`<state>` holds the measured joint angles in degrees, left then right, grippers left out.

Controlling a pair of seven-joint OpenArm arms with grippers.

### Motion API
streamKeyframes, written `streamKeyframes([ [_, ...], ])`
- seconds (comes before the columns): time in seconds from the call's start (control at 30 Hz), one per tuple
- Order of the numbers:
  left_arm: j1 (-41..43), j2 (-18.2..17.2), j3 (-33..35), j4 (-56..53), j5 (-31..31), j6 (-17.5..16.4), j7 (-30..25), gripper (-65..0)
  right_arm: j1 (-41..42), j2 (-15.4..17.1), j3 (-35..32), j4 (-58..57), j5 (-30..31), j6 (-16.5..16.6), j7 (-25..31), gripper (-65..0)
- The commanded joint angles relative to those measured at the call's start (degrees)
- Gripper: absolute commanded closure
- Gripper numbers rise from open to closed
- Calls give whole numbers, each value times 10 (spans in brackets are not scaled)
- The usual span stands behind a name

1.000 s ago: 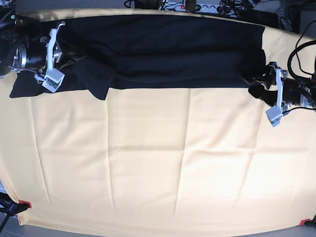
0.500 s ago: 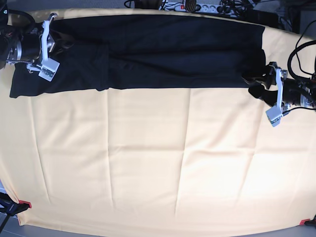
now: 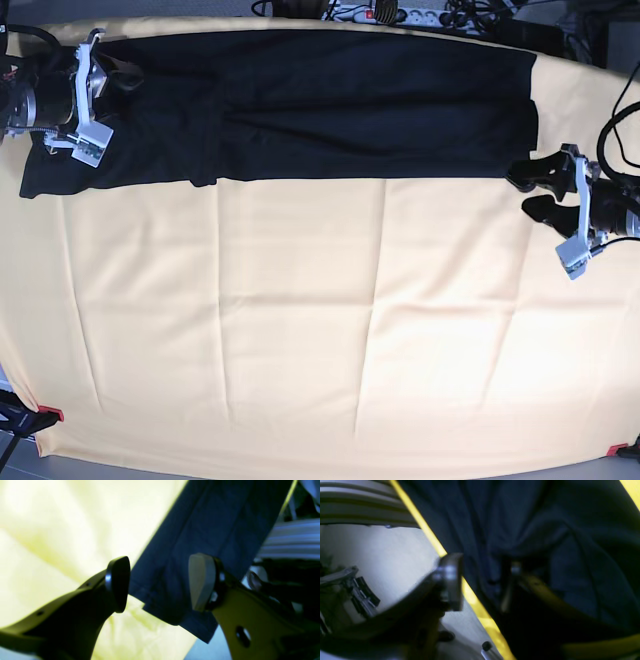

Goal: Fold the T-shirt properly
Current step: 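Lay the hem onto the collar edge, right gripper sliding toward the collar, then open the left gripper and move it to the folded strip's corner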

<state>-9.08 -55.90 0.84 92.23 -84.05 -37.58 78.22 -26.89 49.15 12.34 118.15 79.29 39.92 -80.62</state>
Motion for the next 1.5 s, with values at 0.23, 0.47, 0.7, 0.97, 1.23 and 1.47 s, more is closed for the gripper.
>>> streamKeyframes([
  [0.23,16,21,-175,5,-9,40,18,-388,2,-31,5,7,-146,-4,67,0],
  [0.47,169,104,-377,5,-9,39,11,-388,2,-94,6,7,-343,-95,131,0],
  [0.7,294,176,-494,5,-9,39,-2,-388,2,-134,64,7,-379,-128,150,0],
  [0.97,342,217,-497,5,-9,37,-4,-388,-1,-142,118,7,-208,-55,61,0],
  [1.23,342,228,-497,5,10,38,-21,-388,-1,-142,230,7,-96,-21,36,-19],
  [1.47,341,229,-497,5,11,38,-24,-388,-1,-142,344,7,-87,-20,37,-51],
])
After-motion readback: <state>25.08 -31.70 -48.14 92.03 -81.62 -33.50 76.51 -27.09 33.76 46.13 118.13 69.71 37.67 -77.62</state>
